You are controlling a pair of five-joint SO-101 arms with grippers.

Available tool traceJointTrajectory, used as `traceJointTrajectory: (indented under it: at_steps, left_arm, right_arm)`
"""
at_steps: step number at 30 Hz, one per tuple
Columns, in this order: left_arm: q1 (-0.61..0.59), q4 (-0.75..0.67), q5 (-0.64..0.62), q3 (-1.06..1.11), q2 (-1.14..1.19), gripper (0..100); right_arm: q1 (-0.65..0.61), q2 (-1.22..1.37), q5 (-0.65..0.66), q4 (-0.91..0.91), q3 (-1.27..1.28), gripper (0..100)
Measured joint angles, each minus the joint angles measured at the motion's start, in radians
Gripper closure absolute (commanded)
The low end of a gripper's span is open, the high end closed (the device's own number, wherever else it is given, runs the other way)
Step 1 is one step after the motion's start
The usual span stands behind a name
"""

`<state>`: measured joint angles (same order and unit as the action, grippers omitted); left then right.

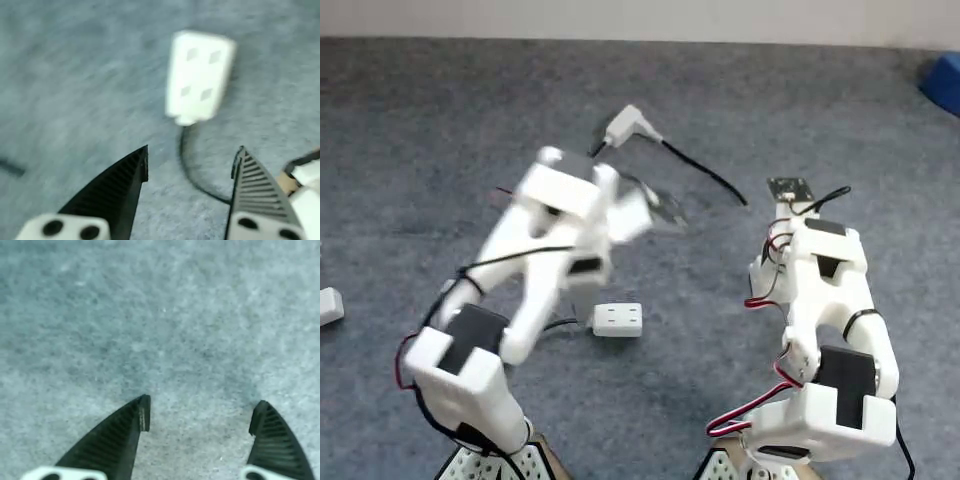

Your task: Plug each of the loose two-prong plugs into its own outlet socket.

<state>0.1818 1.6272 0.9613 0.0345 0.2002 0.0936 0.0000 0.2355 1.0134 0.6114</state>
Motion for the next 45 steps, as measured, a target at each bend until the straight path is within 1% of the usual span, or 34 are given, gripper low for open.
traceJointTrajectory:
  at_steps: [2, 6, 9, 12, 14, 17, 19, 21, 26, 28, 30, 34, 35, 38, 43, 45]
  left_arm:
    - [-0.137, 0.0, -0.043, -0.064, 0.009, 72]
    - [-0.48, 0.0, -0.258, -0.241, 0.097, 72]
    - [-0.73, 0.002, -0.367, -0.364, 0.178, 72]
    - [-0.928, 0.003, -0.39, -0.437, 0.259, 72]
    - [-1.025, 0.003, -0.396, -0.485, 0.302, 72]
    - [-1.125, 0.003, -0.396, -0.585, 0.364, 72]
    - [-1.165, -0.025, -0.394, -0.651, 0.41, 72]
    - [-1.186, -0.04, -0.356, -0.723, 0.462, 72]
    - [-1.214, -0.04, -0.118, -0.901, 0.594, 72]
    - [-1.231, -0.046, -0.052, -0.985, 0.641, 72]
    - [-1.24, -0.041, 0.068, -1.06, 0.687, 72]
    - [-1.237, 0.072, 0.371, -1.155, 0.753, 72]
    - [-1.235, 0.089, 0.399, -1.172, 0.76, 72]
    - [-1.224, 0.107, 0.405, -1.191, 0.773, 72]
    - [-1.166, 0.109, 0.407, -1.198, 0.775, 83]
    - [-1.148, 0.089, 0.408, -1.198, 0.775, 86]
  right_arm:
    - [0.002, 0.0, 0.0, 0.0, 0.0, 68.4]
    - [-0.002, 0.0, 0.0, -0.009, 0.0, 68.4]
    - [0.0, 0.0, 0.002, -0.015, 0.0, 68.4]
    - [-0.003, 0.0, 0.002, -0.015, 0.0, 68.4]
    - [-0.003, 0.0, 0.002, -0.015, 0.0, 68.4]
    - [-0.002, 0.0, 0.002, -0.015, 0.002, 68.4]
    - [-0.003, 0.0, 0.002, -0.015, 0.008, 68.4]
    - [-0.003, 0.0, 0.002, -0.015, 0.015, 68.4]
    - [-0.031, 0.0, 0.002, -0.015, 0.015, 68.4]
    - [-0.028, 0.0, 0.002, -0.015, 0.015, 68.4]
    - [-0.031, 0.0, 0.002, -0.015, 0.015, 68.4]
    - [-0.032, 0.0, 0.003, -0.015, 0.015, 68.4]
    - [-0.032, 0.0, 0.003, -0.015, 0.015, 68.4]
    - [-0.032, 0.0, 0.003, -0.015, 0.015, 68.4]
    - [-0.032, 0.0, 0.003, -0.015, 0.015, 68.4]
    - [-0.032, 0.0, 0.003, -0.015, 0.015, 68.4]
